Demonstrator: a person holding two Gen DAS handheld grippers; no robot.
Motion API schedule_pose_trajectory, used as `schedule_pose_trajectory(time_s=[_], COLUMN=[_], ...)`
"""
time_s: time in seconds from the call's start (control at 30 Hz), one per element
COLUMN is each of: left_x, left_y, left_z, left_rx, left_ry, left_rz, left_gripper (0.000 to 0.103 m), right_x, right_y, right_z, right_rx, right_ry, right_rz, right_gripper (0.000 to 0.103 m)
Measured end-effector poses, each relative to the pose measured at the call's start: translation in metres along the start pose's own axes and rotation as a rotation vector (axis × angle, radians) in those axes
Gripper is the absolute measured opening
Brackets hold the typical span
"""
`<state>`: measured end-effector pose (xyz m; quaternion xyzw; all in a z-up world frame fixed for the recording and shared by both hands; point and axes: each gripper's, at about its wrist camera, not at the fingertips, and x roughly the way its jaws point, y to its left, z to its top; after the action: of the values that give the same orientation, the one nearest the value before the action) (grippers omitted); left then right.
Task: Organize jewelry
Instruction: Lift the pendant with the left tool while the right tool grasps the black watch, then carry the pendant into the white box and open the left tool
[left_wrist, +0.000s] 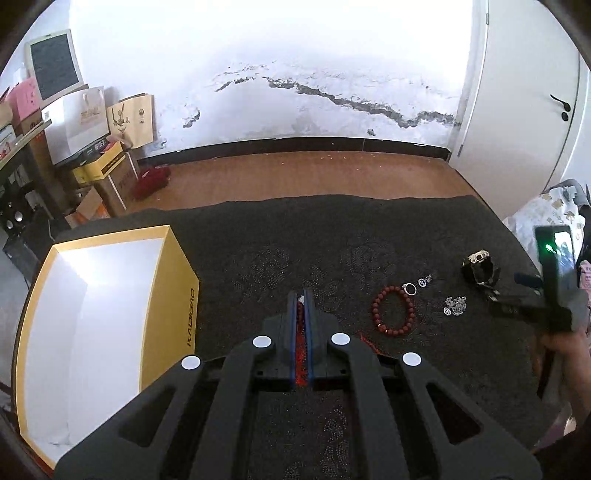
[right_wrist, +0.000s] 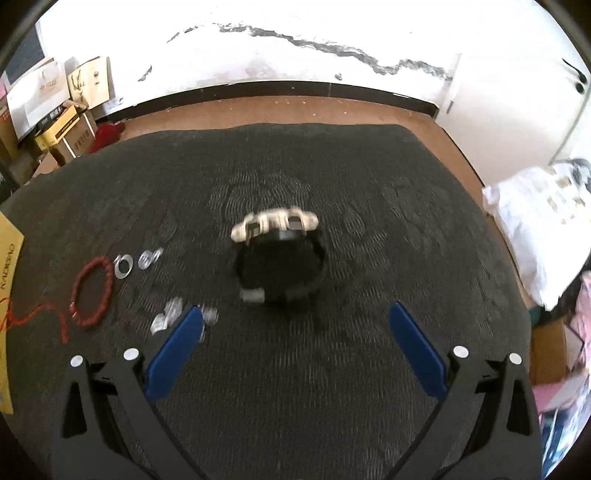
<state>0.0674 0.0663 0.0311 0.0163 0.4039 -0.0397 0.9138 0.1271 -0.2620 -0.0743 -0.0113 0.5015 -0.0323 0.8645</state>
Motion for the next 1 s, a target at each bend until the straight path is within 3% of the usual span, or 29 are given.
schedule_pose_trajectory(time_s=[0.2, 0.27, 0.33, 0.37, 0.4, 0.5, 0.67, 0.93, 1.0], left_x=[0.009, 0.011, 0.012, 0.012, 0.012, 0.012, -0.008, -0.064, -0.084], left_y=[0.002, 0.001, -0.001, -0.001, -0.002, -0.001, 0.006, 0.03, 0.036], left_z=[0.0, 0.001, 0.0, 0.0, 0.0, 0.0, 0.006, 0.031, 0.037], left_rx=[-0.007, -0.005, -0.002, -0.003, -0.005, -0.003, -0.03, -0.094, -0.089], left_ry=[0.024, 0.027, 0.03, 0.032, 0.034, 0.033, 0.009, -0.036, -0.057], left_rz=[0.008, 0.005, 0.001, -0.001, -0.007, -0.006, -0.011, 0.029, 0.069], left_gripper=[0.003, 0.003, 0.003, 0.003, 0.003, 0.003, 0.003, 0.003, 0.003], right_x=[0.044, 0.047, 0.047, 0.045, 0.041, 0.032, -0.008, -0.09, -0.106], right_y=[-0.007, -0.008, -0.011, -0.01, -0.008, -0.004, 0.009, 0.062, 0.076], right_z=[0.017, 0.021, 0.025, 0.026, 0.028, 0.031, 0.04, 0.049, 0.048], right_rx=[0.051, 0.058, 0.068, 0.068, 0.064, 0.061, 0.043, -0.013, -0.027], right_ry=[0.084, 0.071, 0.069, 0.064, 0.047, 0.046, -0.037, -0.108, -0.124], right_rz=[0.034, 0.031, 0.031, 0.031, 0.037, 0.019, 0.023, 0.164, 0.196], right_gripper=[0.094, 0.091, 0.085, 0.07, 0.063, 0.062, 0.062, 0.062, 0.062])
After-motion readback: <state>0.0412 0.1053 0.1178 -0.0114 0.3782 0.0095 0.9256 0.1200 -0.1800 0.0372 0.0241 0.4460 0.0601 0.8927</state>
